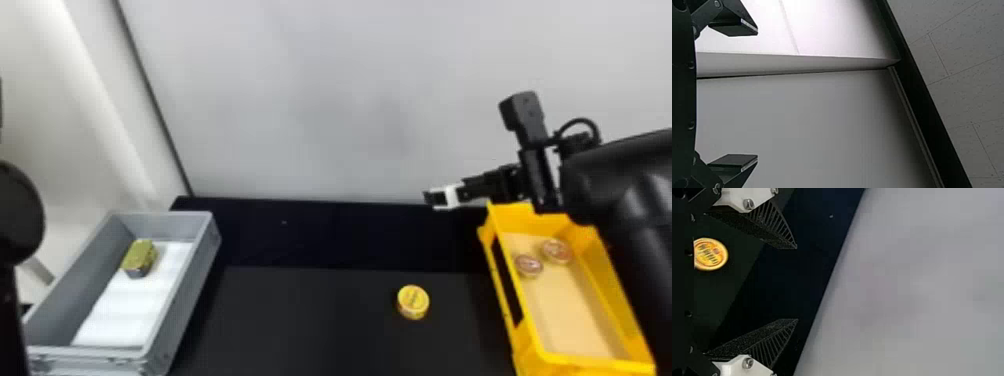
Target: Pick up the round yellow can and place it in the yellow rectangular box
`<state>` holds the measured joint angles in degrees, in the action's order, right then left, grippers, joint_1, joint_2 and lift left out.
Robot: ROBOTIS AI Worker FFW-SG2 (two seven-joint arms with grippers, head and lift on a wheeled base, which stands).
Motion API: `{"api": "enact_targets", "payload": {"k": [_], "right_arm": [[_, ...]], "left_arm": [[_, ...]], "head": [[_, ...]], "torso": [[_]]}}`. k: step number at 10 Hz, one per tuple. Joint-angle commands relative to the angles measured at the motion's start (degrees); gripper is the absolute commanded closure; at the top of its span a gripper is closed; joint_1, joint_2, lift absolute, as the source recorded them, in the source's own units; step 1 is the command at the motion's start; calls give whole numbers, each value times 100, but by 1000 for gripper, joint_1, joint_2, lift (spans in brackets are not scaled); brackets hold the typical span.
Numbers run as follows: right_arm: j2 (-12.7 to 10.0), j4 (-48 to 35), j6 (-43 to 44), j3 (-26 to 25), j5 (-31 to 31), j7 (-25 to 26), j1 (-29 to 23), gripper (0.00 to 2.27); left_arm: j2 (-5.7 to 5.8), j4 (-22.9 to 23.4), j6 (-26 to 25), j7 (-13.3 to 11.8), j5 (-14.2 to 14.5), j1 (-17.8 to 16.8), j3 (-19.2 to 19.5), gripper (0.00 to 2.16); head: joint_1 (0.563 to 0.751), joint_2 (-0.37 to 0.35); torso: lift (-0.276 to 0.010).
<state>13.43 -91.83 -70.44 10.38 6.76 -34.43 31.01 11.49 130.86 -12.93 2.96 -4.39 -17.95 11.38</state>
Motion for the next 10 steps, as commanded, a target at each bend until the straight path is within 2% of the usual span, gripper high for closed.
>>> {"api": "enact_targets", "payload": {"k": [1, 5, 8, 10], "right_arm": [[-104, 491, 361, -36, 291, -65, -148, 147], [-359, 1528, 959, 35, 432, -100, -218, 147], [-544, 2389, 1460, 70, 432, -338, -218, 147], [-588, 2671, 1680, 140, 432, -346, -245, 147]], "left_arm": [[-6, -7, 0, 3, -1, 2, 6, 140], [-32, -25, 79, 3, 8, 20, 23, 140], [-59, -51, 123, 3, 34, 38, 14, 140], [-59, -51, 141, 3, 43, 38, 14, 140]], "head": [[663, 54], [663, 54], [663, 54], [663, 54]], "torso": [[-3], [-3], [-3], [-3]]}}
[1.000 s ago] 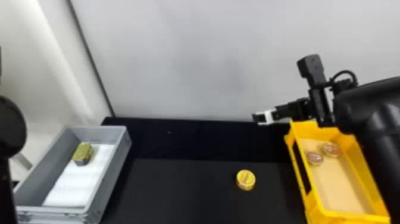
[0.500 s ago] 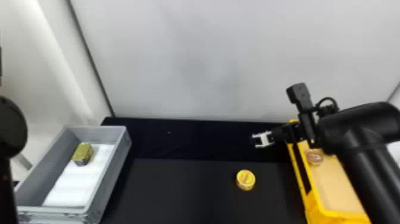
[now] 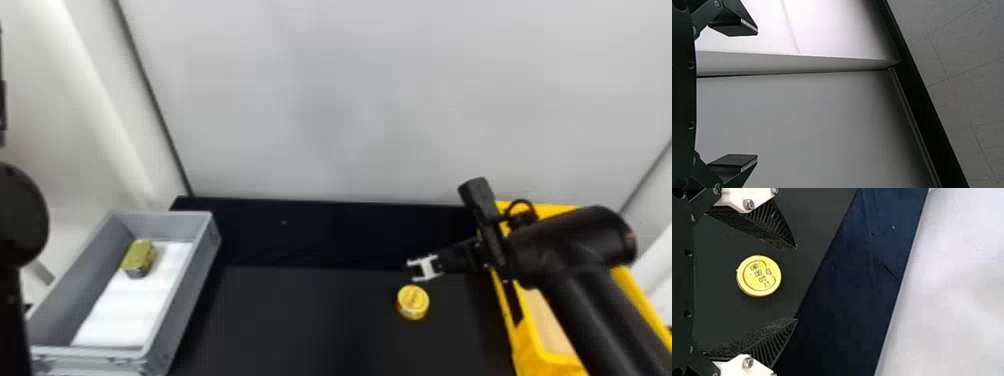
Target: Pick up the round yellow can and place it in the yellow rectangular box
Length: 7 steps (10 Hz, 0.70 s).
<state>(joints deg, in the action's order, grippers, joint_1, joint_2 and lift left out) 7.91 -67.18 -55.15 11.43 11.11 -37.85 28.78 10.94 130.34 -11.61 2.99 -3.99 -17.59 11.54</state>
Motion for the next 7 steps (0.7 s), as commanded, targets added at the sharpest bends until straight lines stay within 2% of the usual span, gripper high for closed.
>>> {"api": "enact_targets", "payload": {"k": [1, 7], "right_arm": [[-44, 329, 274, 53, 5, -14, -57, 148], [-97, 1348, 1268, 194, 67, 66, 57, 148]], "left_arm": [[-4, 0, 9, 0, 3, -8, -2, 140], [-65, -79, 80, 0, 3, -78, -99, 140]], "head": [[663, 54], [663, 54]], "torso": [[-3], [-3]]}}
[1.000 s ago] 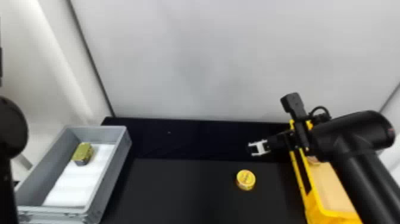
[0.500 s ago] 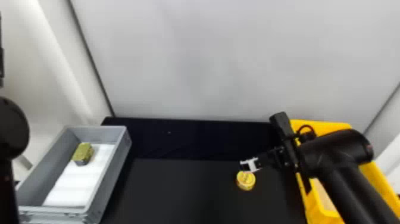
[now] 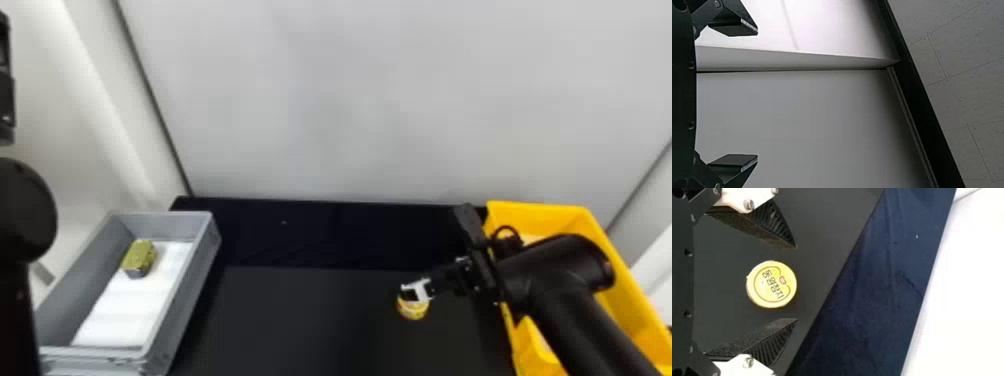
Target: Pick up the round yellow can and place it in the yellow rectangular box
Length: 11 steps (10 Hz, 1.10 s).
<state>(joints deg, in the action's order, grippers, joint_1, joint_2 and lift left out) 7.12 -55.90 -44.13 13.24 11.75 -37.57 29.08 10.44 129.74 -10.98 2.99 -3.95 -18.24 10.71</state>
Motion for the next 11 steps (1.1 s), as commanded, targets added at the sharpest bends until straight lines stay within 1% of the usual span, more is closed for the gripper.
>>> {"api": "enact_targets", "payload": {"k": [1, 3, 7, 11], "right_arm": [[-26, 290, 227, 21, 12, 46, 36, 148], [-53, 519, 394, 57, 21, 99, 53, 148], [-114, 712, 535, 57, 21, 169, 71, 148], [-123, 835, 579, 30, 21, 178, 106, 148]], "left_arm": [[-16, -37, 34, 0, 0, -31, -42, 140], [-33, -54, 52, 0, 8, -48, -68, 140], [-33, -72, 60, 0, 8, -75, -94, 140], [-33, -72, 78, 0, 8, -83, -94, 140]], "head": [[663, 54], [663, 54], [663, 54], [663, 54]], "torso": [[-3], [-3], [-3], [-3]]}}
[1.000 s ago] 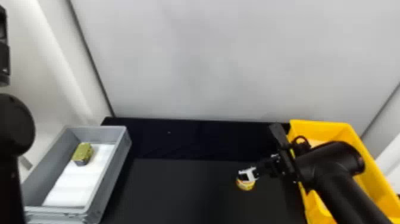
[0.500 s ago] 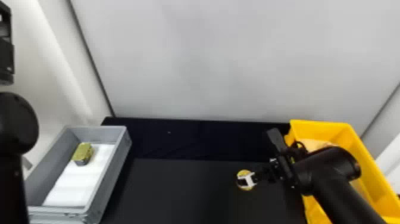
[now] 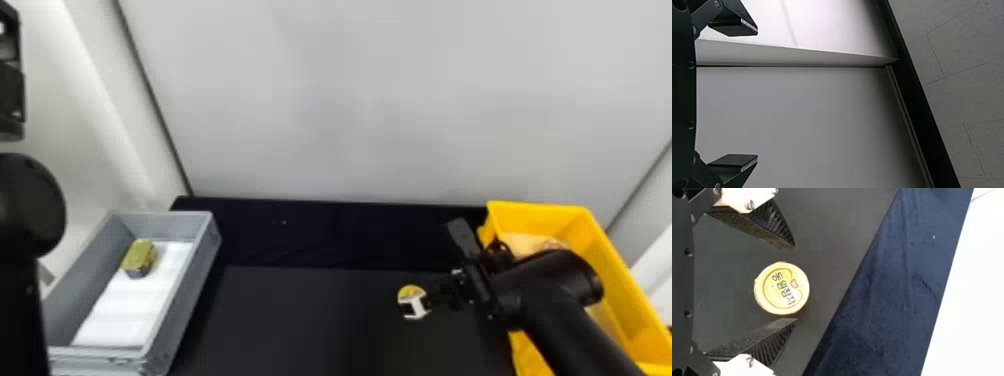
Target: Pick up the round yellow can and place it in the yellow rectangular box
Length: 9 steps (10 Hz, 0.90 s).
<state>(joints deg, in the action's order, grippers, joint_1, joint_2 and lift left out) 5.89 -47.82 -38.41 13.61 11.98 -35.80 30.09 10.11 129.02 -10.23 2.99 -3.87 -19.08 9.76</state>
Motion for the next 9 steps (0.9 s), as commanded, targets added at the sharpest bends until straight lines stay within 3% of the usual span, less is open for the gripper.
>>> {"api": "enact_targets", "payload": {"k": [1, 9], "right_arm": [[0, 45, 25, 2, -2, 1, 6, 148], [-79, 511, 324, 2, -2, 133, 50, 148]], "left_arm": [[-9, 0, 3, 0, 0, 0, 0, 140], [18, -9, 12, 0, 9, -26, -26, 140]], "head": [[663, 54], [663, 54]], "torso": [[-3], [-3]]}}
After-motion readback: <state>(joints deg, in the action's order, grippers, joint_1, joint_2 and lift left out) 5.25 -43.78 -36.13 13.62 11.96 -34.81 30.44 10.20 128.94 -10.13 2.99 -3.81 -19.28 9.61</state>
